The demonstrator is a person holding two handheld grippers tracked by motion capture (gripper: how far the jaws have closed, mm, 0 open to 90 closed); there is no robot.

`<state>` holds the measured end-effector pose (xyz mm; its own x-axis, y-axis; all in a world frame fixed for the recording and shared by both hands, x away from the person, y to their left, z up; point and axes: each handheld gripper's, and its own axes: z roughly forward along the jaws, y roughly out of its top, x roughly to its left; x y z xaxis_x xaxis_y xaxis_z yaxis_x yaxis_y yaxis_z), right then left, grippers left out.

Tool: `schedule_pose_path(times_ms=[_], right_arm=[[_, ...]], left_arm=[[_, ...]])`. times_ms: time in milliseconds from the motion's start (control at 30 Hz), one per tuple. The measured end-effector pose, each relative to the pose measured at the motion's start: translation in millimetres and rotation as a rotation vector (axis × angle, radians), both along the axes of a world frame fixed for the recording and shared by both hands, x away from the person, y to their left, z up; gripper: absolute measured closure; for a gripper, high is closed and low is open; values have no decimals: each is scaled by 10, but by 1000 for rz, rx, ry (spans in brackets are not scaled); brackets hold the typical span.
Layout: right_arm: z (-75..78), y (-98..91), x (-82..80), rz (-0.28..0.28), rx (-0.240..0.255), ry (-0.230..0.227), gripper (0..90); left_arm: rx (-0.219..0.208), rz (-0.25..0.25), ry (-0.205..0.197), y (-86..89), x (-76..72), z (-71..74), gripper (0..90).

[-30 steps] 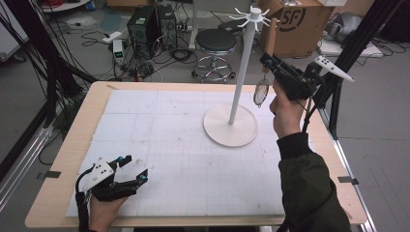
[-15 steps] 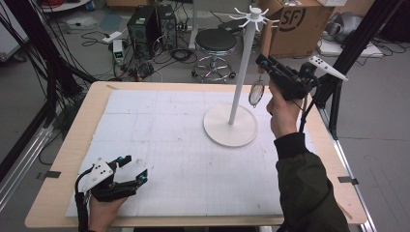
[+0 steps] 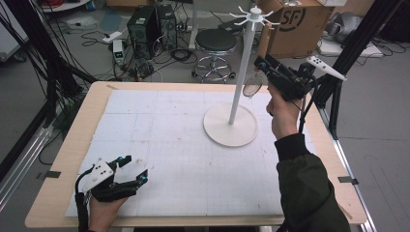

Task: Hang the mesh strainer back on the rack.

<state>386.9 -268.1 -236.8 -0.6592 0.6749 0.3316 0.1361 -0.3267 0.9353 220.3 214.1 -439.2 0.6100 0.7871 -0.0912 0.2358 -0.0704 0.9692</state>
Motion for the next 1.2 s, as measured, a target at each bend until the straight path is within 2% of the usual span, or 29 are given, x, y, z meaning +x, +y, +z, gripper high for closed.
schedule_pose_path(times_ms=[100, 133, 200, 267, 433, 500, 733, 800, 900, 1000, 1067, 1100, 1200], right_arm=[[-11, -52, -15, -22, -12, 36, 330], [-21, -66, -38, -27, -15, 39, 340], [-55, -68, -101, -57, -48, 33, 344], [-103, -62, -153, -60, -94, 43, 311], [-228, -45, -289, -47, -150, 46, 265], [-284, -47, -349, -16, -163, 39, 211], [-470, -29, -561, -7, -226, 53, 199], [-532, -14, -601, -6, -262, 60, 198], [-645, 11, -656, 7, -304, 76, 189], [-757, 31, -720, 25, -313, 90, 160], [-830, 45, -758, 36, -323, 83, 158], [-872, 55, -775, 36, -337, 90, 158], [-946, 48, -814, 42, -335, 99, 152]], left_arm=[[2, -1, -1, 0, -4, 3, 214], [2, -1, -2, 0, -4, 3, 214], [-1, -6, -1, -9, -3, 7, 214], [-2, -9, -5, -17, -7, 11, 214], [-3, -14, -11, -25, -9, 21, 214], [-1, -16, -12, -26, -10, 22, 214], [-5, -18, -13, -36, -15, 32, 214], [-18, -24, -11, -46, -20, 32, 214], [-13, -32, -14, -66, -18, 35, 214], [-25, -38, -7, -63, -3, 31, 214], [-41, -35, -4, -49, 8, 30, 214], [-39, -34, -5, -44, 11, 32, 214], [-42, -35, -8, -48, 20, 33, 213]])
